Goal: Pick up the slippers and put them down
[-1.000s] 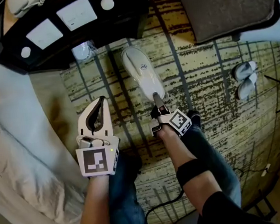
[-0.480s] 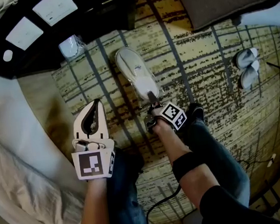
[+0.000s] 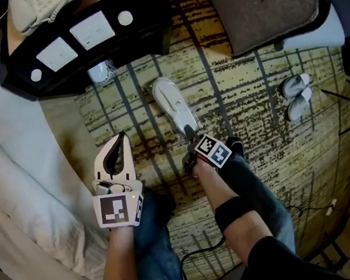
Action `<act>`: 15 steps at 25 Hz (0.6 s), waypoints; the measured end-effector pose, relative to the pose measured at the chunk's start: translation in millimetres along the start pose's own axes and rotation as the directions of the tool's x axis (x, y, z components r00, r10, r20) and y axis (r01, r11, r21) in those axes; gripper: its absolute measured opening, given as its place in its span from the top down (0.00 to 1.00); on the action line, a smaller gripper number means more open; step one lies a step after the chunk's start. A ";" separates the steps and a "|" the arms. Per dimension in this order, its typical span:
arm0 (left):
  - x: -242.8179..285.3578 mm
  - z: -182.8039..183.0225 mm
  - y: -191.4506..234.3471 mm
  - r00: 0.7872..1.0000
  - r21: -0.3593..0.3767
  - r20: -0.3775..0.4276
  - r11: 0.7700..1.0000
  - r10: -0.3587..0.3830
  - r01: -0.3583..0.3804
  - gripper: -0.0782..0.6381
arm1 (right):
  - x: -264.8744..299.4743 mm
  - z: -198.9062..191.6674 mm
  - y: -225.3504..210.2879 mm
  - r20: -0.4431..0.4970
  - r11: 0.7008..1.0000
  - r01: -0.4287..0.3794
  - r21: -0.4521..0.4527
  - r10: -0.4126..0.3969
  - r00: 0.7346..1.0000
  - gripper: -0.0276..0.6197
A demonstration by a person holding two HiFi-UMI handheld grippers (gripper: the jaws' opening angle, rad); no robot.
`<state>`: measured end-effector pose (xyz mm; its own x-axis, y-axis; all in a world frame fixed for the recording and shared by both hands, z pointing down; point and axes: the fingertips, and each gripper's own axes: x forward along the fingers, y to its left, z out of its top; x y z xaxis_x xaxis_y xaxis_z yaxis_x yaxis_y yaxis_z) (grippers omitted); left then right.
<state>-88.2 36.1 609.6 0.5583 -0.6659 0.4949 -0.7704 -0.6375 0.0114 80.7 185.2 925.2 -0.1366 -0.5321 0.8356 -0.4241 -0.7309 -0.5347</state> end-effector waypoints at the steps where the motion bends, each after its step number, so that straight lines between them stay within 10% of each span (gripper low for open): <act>1: -7.2 13.5 0.9 1.000 -0.011 0.002 1.000 0.008 -0.008 0.89 | -13.0 7.1 15.3 0.001 0.999 -0.023 -0.023 0.023 1.000 0.28; 7: -61.8 108.0 9.9 0.998 -0.015 0.014 0.998 0.057 -0.057 0.89 | -112.2 52.6 140.1 -0.032 0.953 -0.204 -0.222 0.202 0.979 0.39; 15: -171.0 237.6 20.6 0.989 -0.057 0.031 0.988 0.146 -0.144 0.89 | -277.2 87.5 286.3 -0.136 0.772 -0.345 -0.535 0.324 0.936 0.61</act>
<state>-126.3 44.7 318.7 0.4494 -0.7631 0.4644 -0.8589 -0.5120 -0.0102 75.4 86.1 529.4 -0.3872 -0.6765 0.6264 -0.7588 -0.1521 -0.6333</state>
